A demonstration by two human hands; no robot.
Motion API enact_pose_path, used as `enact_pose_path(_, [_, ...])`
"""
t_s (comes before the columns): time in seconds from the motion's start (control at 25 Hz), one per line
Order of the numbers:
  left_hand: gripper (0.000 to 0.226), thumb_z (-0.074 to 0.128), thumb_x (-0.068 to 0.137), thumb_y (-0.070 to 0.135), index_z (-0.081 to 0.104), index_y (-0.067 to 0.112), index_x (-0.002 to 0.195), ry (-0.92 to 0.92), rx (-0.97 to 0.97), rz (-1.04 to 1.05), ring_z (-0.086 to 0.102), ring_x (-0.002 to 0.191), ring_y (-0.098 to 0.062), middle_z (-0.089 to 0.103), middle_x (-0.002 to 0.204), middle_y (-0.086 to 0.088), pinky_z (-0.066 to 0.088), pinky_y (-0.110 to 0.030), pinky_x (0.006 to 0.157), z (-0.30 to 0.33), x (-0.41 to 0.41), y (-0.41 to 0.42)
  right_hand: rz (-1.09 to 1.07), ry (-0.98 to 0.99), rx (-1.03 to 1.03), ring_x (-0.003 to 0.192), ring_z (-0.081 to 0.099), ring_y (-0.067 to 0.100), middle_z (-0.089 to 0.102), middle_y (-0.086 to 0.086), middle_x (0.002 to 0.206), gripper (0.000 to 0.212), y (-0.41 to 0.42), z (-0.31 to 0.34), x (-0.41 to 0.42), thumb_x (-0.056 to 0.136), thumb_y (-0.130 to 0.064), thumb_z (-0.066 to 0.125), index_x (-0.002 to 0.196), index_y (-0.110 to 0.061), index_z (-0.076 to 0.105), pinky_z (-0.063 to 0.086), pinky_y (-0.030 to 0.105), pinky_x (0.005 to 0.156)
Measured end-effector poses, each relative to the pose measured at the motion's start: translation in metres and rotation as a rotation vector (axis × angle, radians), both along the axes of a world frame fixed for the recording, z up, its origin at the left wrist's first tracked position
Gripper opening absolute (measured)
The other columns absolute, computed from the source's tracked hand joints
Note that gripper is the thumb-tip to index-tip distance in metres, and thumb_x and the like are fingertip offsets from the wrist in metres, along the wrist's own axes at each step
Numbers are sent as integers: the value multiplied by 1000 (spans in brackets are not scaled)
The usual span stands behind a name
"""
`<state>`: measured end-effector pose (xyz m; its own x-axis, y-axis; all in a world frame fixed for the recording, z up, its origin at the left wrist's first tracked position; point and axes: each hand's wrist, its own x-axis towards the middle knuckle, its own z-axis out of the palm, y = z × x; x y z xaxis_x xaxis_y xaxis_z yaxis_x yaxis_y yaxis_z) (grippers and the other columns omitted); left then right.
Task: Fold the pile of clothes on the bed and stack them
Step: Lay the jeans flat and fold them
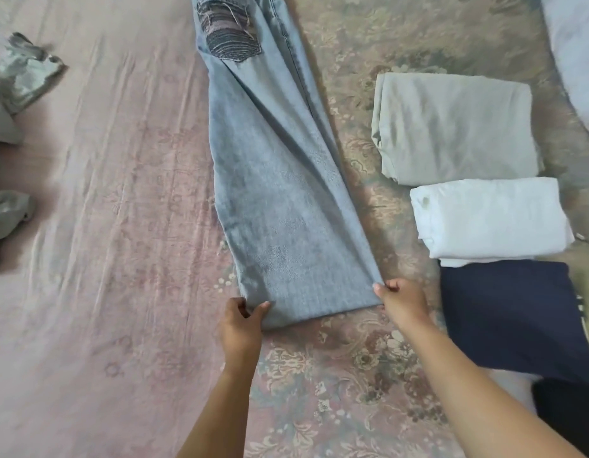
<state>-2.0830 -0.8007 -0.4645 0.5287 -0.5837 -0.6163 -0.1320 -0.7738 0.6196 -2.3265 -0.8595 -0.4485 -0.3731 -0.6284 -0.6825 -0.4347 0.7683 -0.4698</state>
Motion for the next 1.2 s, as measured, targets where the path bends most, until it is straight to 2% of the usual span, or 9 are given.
enact_pose_path(0.12, [28,72,84,19,53,6,100,-69,-27,-29,53,74,-23,55,81,-6,37,-18,54,-3,-4,2,66,50,-40,72,57,22,58,1,73,17,2,-5,2,91,-18,62,78,-11,56,42,29,62])
enact_pose_path(0.2, [34,72,82,15,50,3,104,-276,-115,-121,55,80,-31,56,90,-11,41,-18,58,-3,-4,6,219,194,-96,78,58,27,58,5,80,15,6,-3,6,90,-18,64,90,-8,53,45,36,67])
enact_pose_path(0.32, [31,52,83,10,50,1,112,-852,-479,-741,57,92,-40,54,110,-24,48,-46,80,-22,-5,27,947,670,-558,91,51,31,56,16,103,44,19,-16,-3,68,-5,80,102,-5,53,51,42,73])
enact_pose_path(0.44, [47,47,87,29,45,8,128,-824,-656,-1232,47,120,-36,44,132,-17,22,-50,110,-44,-8,45,1528,591,-833,108,45,29,45,13,121,68,28,-33,-17,63,-28,86,115,-8,47,52,43,85])
enact_pose_path(0.6, [69,39,88,55,38,9,140,-788,-445,-1241,35,132,-32,46,141,-17,18,-48,113,-56,1,27,1630,569,-641,114,42,30,42,12,125,94,8,-47,-25,50,-36,92,126,-12,42,52,45,87])
enact_pose_path(0.8, [39,33,94,5,40,1,132,-858,-592,-1377,60,109,-36,57,125,-22,49,-48,92,-56,13,11,1736,567,-625,103,54,36,57,21,111,84,-10,-34,-21,45,-5,87,118,3,47,56,42,77])
enact_pose_path(1.0, [32,26,96,-5,47,-11,120,-1099,-570,-1513,64,104,-39,64,113,-29,54,-46,88,-31,42,-1,1760,599,-629,104,63,42,64,31,110,71,8,-11,-3,48,5,85,113,16,60,52,48,89])
enact_pose_path(1.12, [33,23,96,-4,48,-11,116,-1152,-629,-1575,65,101,-39,65,110,-29,55,-45,86,-2,88,10,1684,452,-838,105,64,35,65,25,114,36,35,2,28,87,6,50,122,11,50,52,42,92])
enact_pose_path(1.2, [39,14,98,-3,48,-10,114,-1153,-554,-1613,67,97,-38,67,108,-28,57,-44,82,7,119,23,1668,409,-841,100,67,31,67,21,110,34,57,-2,59,94,0,27,122,7,46,55,37,87])
